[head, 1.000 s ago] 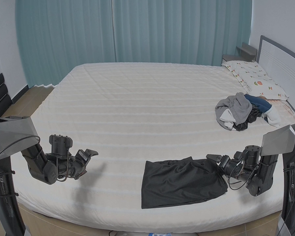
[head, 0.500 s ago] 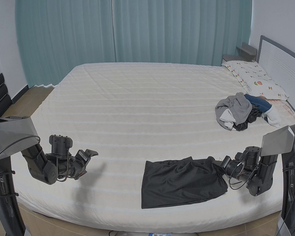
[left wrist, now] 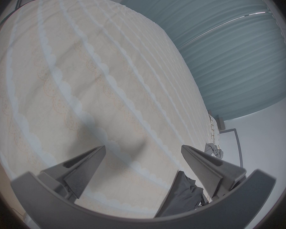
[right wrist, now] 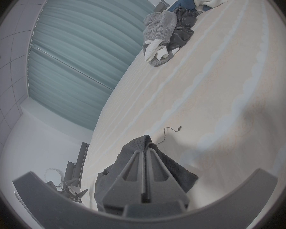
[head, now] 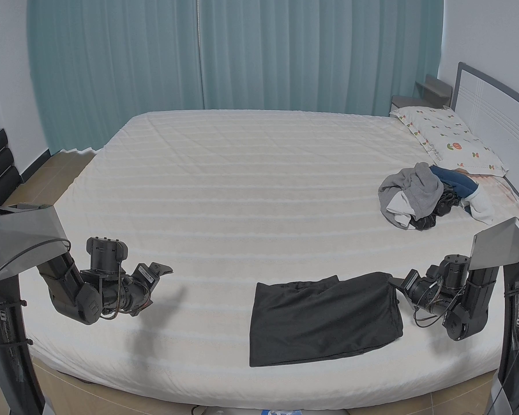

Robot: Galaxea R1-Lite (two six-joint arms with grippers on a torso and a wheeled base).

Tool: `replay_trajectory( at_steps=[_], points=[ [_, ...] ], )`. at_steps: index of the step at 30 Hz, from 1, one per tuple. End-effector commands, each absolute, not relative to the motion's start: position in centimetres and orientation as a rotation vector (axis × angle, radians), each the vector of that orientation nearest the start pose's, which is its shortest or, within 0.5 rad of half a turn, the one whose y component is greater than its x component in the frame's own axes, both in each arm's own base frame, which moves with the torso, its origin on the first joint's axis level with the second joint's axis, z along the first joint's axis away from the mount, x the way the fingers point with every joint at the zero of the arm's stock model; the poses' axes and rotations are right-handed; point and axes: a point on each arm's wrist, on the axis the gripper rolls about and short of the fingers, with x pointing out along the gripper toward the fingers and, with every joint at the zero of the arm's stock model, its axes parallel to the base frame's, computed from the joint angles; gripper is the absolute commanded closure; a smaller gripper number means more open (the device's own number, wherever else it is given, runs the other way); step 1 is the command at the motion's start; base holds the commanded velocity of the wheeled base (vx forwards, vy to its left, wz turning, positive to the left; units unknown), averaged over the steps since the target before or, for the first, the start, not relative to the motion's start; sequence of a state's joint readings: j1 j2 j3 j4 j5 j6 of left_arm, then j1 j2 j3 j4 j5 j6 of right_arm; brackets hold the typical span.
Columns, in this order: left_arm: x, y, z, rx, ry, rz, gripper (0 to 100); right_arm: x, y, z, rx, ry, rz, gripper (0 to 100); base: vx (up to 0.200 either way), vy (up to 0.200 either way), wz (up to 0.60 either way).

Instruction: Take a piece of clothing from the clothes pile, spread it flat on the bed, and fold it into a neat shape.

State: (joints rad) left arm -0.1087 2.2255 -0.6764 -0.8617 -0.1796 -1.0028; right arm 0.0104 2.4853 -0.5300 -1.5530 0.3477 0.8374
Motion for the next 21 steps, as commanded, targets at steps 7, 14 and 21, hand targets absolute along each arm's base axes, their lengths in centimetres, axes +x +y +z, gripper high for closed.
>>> replay_trajectory(
  at_steps=[7,14,21],
  points=[
    [33.8,-4.1,0.0,-0.981,0.771,0.094,0,33.3,0.7,-4.8,0.886,0.524,0.153,0,0.0,0.0,0.0],
    [33.8,-4.1,0.0,-0.983,0.77,0.096,0,31.8,-0.7,-3.0,0.908,0.531,0.176,0,0.0,0.0,0.0],
    [33.8,-4.1,0.0,-0.983,0.77,0.096,0,30.5,-0.5,-3.4,0.878,0.596,0.235,0,-0.143,0.0,0.0]
  ],
)
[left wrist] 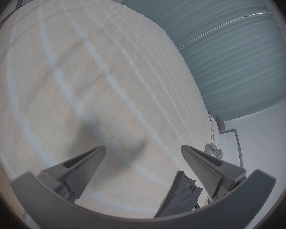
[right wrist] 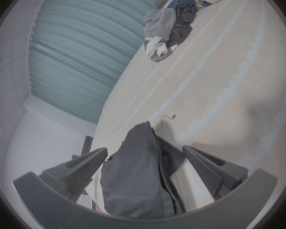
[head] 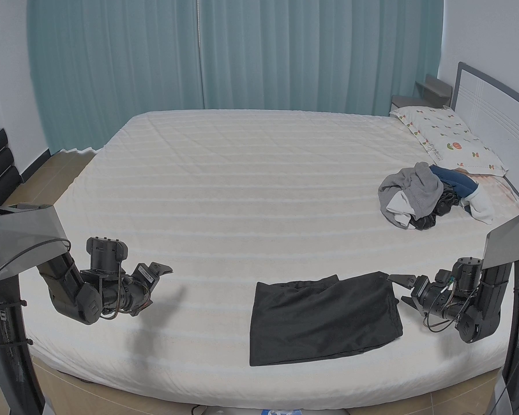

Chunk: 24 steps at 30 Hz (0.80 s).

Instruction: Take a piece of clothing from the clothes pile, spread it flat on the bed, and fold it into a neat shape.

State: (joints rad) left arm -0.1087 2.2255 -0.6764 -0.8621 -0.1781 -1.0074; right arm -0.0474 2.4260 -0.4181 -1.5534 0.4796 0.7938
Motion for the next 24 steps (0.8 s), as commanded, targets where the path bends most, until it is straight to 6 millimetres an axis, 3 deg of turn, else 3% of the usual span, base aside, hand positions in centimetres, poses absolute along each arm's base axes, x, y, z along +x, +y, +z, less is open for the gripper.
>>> replay_trajectory(
  at_steps=[1,7,21,22,24],
  points=[
    [33.8,-4.1,0.0,-0.983,0.77,0.096,0,30.2,-0.4,-3.8,0.853,0.61,0.24,0,-0.2,0.0,0.0],
    [33.8,-4.1,0.0,-0.983,0.77,0.096,0,29.9,-0.1,-4.1,0.814,0.627,0.251,0,-0.2,0.0,0.0],
    [33.8,-4.1,-0.1,-0.979,0.772,0.095,0,30.5,1.2,-5.4,0.749,0.65,0.301,0,0.0,0.0,0.0],
    [33.8,-4.1,-0.1,-0.979,0.772,0.095,0,30.5,1.2,-5.4,0.749,0.648,0.301,100,0.0,0.0,0.0],
    [33.8,-4.1,-0.1,-0.979,0.772,0.095,0,30.4,1.2,-5.4,0.75,0.649,0.296,100,0.0,0.0,0.0]
  ],
)
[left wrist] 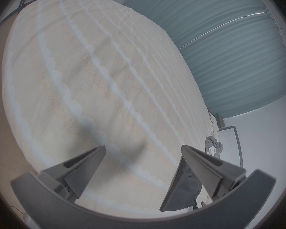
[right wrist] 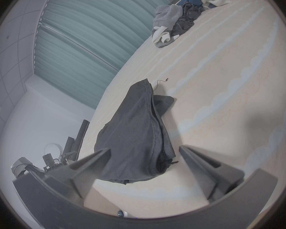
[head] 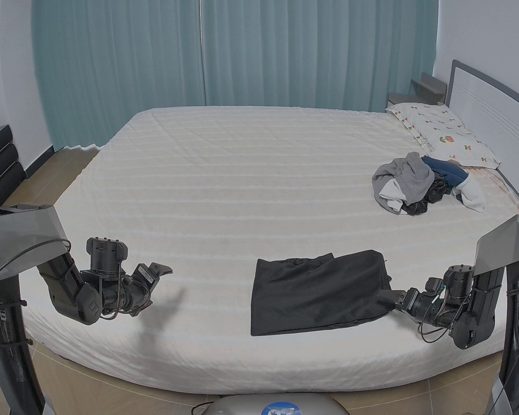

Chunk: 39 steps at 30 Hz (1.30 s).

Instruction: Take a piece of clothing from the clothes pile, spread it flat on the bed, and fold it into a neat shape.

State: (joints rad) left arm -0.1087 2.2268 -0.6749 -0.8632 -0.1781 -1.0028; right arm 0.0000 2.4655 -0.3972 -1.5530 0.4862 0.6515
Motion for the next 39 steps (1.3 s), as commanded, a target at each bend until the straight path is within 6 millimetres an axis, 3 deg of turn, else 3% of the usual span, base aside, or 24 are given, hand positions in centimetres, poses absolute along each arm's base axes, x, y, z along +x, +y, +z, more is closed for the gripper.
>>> replay_trajectory(
  at_steps=[1,14,33,34,39],
  points=[
    [33.8,-4.1,-0.1,-0.979,0.772,0.095,0,30.3,1.2,-5.4,0.749,0.651,0.295,100,0.0,0.0,0.0],
    [33.8,-4.1,-0.1,-0.98,0.772,0.096,0,28.5,0.4,-5.3,0.725,0.692,0.261,100,0.0,0.0,0.0],
    [33.9,-4.1,-0.1,-0.982,0.771,0.094,0,27.6,-0.1,-5.7,0.671,0.724,0.249,100,0.0,0.0,0.0],
    [33.9,-4.1,-0.1,-0.982,0.771,0.094,0,27.5,-0.2,-5.8,0.668,0.732,0.247,0,0.0,0.0,0.0],
    [33.9,-4.1,-0.1,-0.982,0.771,0.094,0,27.7,-0.4,-5.7,0.664,0.725,0.244,0,0.0,0.0,0.0]
  ],
)
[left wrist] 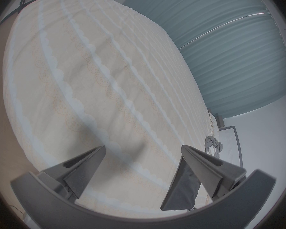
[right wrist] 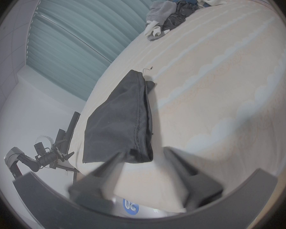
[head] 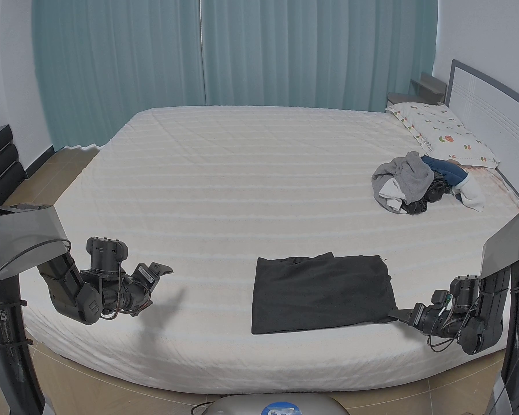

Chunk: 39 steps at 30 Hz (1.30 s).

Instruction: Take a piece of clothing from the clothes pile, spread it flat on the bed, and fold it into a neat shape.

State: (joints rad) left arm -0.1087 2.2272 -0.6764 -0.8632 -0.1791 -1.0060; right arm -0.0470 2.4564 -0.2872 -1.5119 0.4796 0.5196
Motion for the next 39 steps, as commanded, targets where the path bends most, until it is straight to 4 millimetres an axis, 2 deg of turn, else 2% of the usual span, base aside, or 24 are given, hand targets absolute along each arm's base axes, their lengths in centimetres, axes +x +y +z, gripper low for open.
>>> replay_trajectory(
  at_steps=[1,13,17,21,29,35,39],
  points=[
    [33.9,-4.1,-0.1,-0.982,0.77,0.096,0,27.8,-0.5,-5.7,0.665,0.719,0.243,0,0.0,0.0,0.0],
    [33.9,-4.1,-0.1,-0.979,0.771,0.093,0,30.3,-0.5,-4.8,0.682,0.598,0.268,0,0.0,0.0,0.0],
    [33.9,-4.1,-0.2,-0.977,0.772,0.095,0,31.6,-0.5,-4.4,0.705,0.556,0.278,0,0.2,0.0,0.0],
    [34.0,-4.1,-0.3,-0.97,0.76,0.118,0,32.9,-0.3,-5.3,0.738,0.542,0.273,0,0.1,0.0,0.0],
    [34.1,-4.3,-0.4,-0.965,0.758,0.122,0,35.2,0.4,-5.2,0.817,0.49,0.28,0,0.0,0.0,0.0],
    [34.1,-4.3,-0.4,-0.966,0.757,0.121,0,35.6,1.4,-5.8,0.818,0.503,0.303,0,0.0,0.0,0.0],
    [34.1,-4.3,-0.4,-0.965,0.758,0.122,0,36.5,1.8,-6.4,0.81,0.479,0.284,0,0.0,0.0,0.0]
  ],
)
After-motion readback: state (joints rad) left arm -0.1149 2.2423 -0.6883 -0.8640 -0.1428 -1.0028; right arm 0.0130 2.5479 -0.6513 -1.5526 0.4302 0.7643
